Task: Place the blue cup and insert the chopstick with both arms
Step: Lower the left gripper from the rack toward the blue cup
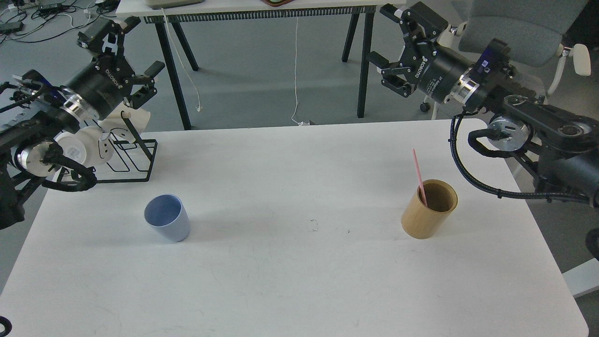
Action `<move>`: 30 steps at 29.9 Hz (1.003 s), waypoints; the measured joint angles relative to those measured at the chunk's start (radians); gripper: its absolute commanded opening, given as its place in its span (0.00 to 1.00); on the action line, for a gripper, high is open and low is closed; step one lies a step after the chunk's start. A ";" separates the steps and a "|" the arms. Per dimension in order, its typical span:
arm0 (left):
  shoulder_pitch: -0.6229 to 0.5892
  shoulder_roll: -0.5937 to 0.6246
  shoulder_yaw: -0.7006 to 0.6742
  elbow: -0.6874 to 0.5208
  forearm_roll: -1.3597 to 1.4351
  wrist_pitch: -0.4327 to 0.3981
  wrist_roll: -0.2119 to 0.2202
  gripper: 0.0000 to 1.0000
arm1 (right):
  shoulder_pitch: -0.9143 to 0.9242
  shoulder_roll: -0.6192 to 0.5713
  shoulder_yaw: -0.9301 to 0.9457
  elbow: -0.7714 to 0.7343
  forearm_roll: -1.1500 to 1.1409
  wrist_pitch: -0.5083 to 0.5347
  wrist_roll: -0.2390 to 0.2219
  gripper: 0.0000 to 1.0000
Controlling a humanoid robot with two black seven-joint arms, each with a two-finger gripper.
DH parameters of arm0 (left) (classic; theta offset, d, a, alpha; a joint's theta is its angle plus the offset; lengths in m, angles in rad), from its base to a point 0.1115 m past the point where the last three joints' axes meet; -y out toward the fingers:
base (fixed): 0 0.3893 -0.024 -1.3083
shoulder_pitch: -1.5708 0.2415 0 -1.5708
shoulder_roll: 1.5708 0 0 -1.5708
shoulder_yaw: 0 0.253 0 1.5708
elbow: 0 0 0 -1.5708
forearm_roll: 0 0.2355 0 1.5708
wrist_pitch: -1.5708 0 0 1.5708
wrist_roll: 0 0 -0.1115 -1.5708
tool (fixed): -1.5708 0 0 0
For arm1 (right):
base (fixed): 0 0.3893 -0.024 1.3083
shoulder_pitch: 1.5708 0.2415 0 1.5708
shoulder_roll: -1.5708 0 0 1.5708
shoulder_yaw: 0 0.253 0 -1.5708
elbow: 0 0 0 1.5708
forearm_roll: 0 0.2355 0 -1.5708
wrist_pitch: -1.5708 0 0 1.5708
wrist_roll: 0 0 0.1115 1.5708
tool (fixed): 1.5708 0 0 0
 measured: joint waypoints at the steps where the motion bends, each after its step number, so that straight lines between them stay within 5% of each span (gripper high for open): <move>1: 0.002 0.000 -0.002 0.000 0.000 0.000 0.000 1.00 | -0.001 0.000 0.000 0.000 0.000 0.000 0.000 0.99; 14: 0.013 0.002 -0.016 -0.031 0.127 0.000 0.000 1.00 | -0.066 -0.022 0.134 0.006 0.016 0.000 0.000 0.99; 25: -0.115 0.268 -0.005 -0.460 0.654 0.000 0.000 1.00 | -0.150 -0.093 0.258 0.031 0.023 0.000 0.000 0.99; 30: -0.179 0.382 0.128 -0.572 0.917 0.000 0.000 1.00 | -0.156 -0.099 0.257 0.038 0.023 0.000 0.000 0.99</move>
